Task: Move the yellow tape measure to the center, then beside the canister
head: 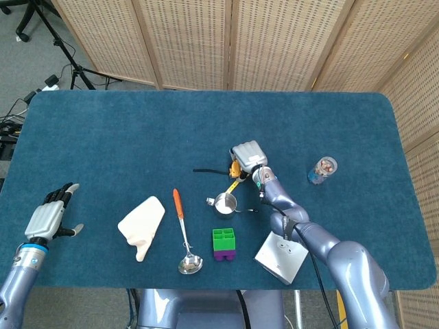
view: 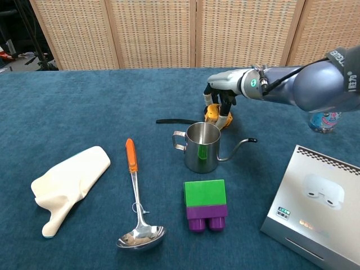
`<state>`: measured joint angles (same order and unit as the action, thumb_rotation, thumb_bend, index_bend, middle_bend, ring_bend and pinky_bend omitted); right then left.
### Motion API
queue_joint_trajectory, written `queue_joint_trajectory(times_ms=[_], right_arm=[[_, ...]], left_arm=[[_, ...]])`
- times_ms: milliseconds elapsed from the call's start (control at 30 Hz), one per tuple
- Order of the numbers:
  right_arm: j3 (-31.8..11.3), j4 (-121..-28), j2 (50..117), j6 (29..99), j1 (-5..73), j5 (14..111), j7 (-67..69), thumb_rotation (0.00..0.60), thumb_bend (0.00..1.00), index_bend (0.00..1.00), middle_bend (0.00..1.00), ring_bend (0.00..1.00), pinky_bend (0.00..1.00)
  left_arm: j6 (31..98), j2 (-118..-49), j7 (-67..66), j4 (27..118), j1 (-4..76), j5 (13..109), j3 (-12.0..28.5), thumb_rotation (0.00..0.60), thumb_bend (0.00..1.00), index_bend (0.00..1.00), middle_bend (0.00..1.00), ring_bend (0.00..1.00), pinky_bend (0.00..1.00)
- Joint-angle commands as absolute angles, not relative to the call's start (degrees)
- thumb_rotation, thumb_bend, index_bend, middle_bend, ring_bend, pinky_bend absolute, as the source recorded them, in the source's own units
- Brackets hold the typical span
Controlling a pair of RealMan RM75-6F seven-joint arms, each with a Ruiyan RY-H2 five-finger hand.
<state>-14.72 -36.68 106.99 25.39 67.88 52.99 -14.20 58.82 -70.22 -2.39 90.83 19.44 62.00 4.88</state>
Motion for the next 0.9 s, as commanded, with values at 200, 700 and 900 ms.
queue_joint_trajectory(times_ms=[200, 700, 900], right_arm=[[-14.71, -37.49, 106.73, 26.71, 67.41, 52.31, -15.88, 0.6, 0.16, 0.71, 0.55, 0.5, 0.54], [-14.43, -39.49, 105.29, 27.16, 66.61, 50.61, -18.64, 0.6, 0.2, 0.73, 0.59, 0.55, 0.59], [-14.21, -41.56, 103.49, 28.14, 66.31, 49.39, -20.76, 0.6, 0.2, 0.73, 0.6, 0.56, 0.6]], left_arm=[[59.08, -70.32, -2.32, 90.86, 19.35, 61.34, 5.23, 0.6, 0.28, 0.03, 0.0, 0.0, 0.0], [59.19, -70.32, -2.09, 91.12, 19.27, 61.15, 5.4, 0.6, 0.28, 0.03, 0.0, 0.0, 0.0], [59.21, -70.36, -2.16, 91.22, 19.27, 61.11, 5.4, 0.6, 0.28, 0.03, 0.0, 0.0, 0.0]])
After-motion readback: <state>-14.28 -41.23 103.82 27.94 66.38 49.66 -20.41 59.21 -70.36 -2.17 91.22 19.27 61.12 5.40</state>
